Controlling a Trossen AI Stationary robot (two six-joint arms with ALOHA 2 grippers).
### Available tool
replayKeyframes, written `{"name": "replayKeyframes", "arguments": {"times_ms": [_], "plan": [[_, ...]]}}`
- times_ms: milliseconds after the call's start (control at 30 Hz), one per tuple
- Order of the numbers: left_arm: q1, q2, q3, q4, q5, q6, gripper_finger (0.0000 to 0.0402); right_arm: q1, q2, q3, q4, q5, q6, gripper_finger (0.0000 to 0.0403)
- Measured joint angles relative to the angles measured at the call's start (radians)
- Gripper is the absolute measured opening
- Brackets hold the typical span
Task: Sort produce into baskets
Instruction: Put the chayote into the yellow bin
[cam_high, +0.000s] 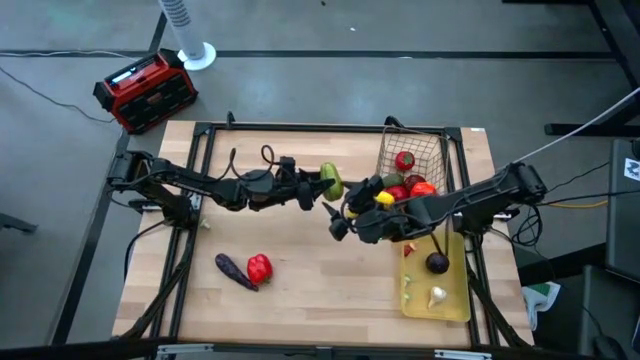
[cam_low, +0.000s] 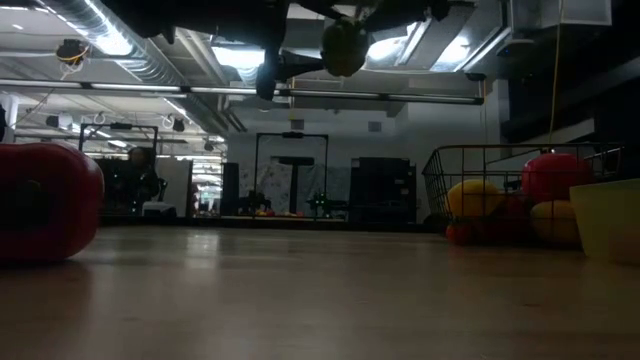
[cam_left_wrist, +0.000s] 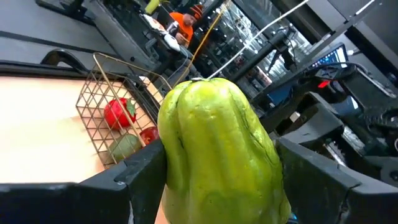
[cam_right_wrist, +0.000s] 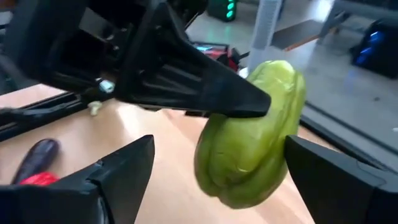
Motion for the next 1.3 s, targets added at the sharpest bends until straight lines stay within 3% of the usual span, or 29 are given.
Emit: {"name": "replayKeyframes", "arguments": {"times_ms": [133, 300, 633, 967, 1300], "plan": [[-0.008, 0.000, 0.000, 0.001, 0.007, 0.001, 0.0269, 0.001, 0.019, 0.000, 0.008, 0.087, -0.003, 0.0353], [-0.021, 0.000, 0.000, 0.012, 0.019, 0.003, 0.0269, -0.014, 0.018, 0.000, 0.010, 0.090, 0.003, 0.0353], [-0.030, 0.000, 0.000, 0.011, 0.012, 0.013, 0.0269, -0.062, 0.016, 0.000, 0.005, -0.087, 0.118, 0.0346], [-0.030, 0.000, 0.000, 0.002, 0.013, 0.031, 0.0270, -0.064, 0.016, 0.000, -0.027, -0.111, 0.124, 0.0252], [-0.020, 0.000, 0.000, -0.027, 0.025, -0.024, 0.0285, -0.065, 0.016, 0.000, -0.044, -0.148, 0.122, 0.0266]]}}
